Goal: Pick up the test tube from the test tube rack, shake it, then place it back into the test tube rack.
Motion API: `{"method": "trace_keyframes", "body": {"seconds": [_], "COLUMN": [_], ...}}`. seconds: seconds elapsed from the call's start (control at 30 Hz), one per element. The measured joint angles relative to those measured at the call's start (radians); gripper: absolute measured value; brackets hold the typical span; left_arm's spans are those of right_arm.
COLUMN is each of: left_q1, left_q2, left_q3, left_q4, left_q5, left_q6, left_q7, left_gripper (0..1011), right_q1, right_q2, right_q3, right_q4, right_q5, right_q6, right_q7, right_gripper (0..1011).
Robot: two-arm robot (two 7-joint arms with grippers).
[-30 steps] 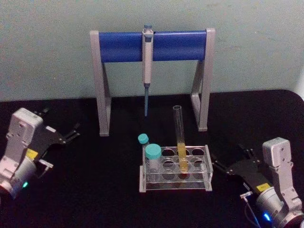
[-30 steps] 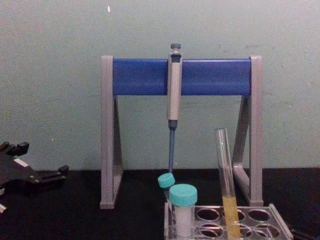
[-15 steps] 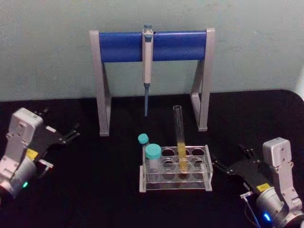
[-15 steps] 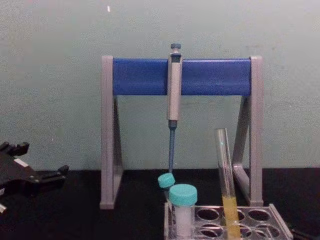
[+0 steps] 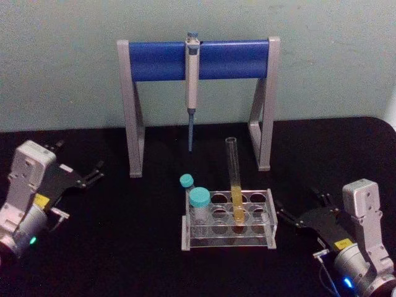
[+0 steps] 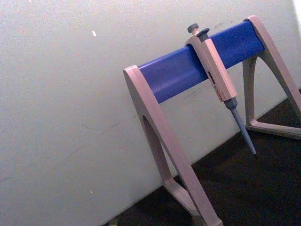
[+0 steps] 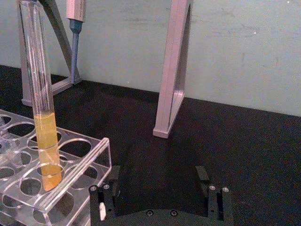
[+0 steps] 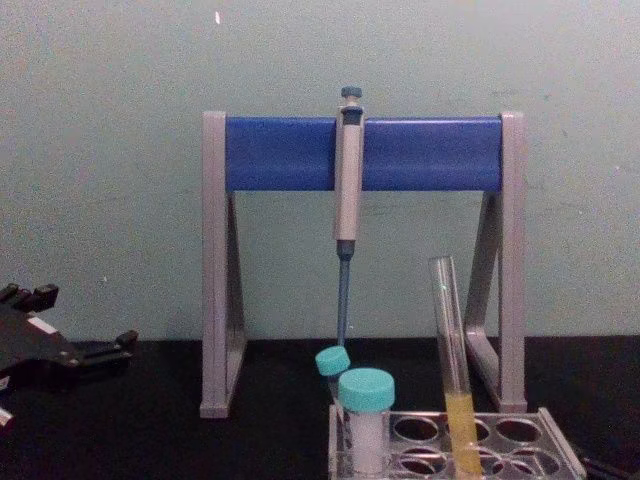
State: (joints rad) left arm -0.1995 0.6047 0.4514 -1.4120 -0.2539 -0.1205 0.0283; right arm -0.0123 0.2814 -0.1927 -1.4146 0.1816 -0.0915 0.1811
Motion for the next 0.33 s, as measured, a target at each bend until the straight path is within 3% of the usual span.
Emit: {"method": "trace_keyframes", "body": {"seconds": [0.33], "left_q1": [0.000], "left_q2": [0.000], "left_q3": [0.000], "left_q4": [0.000], "left_q5": [0.000], "left_q6": [0.000], "left_q7": [0.000], "left_gripper": [1010], "right_q1": [0.000], "right_q2": [0.000], "right_q3": [0.000], "right_q4": [0.000], "right_q5": [0.000], "right_q6": [0.000], "right_q7": [0.000], "right_gripper": [1000]}}
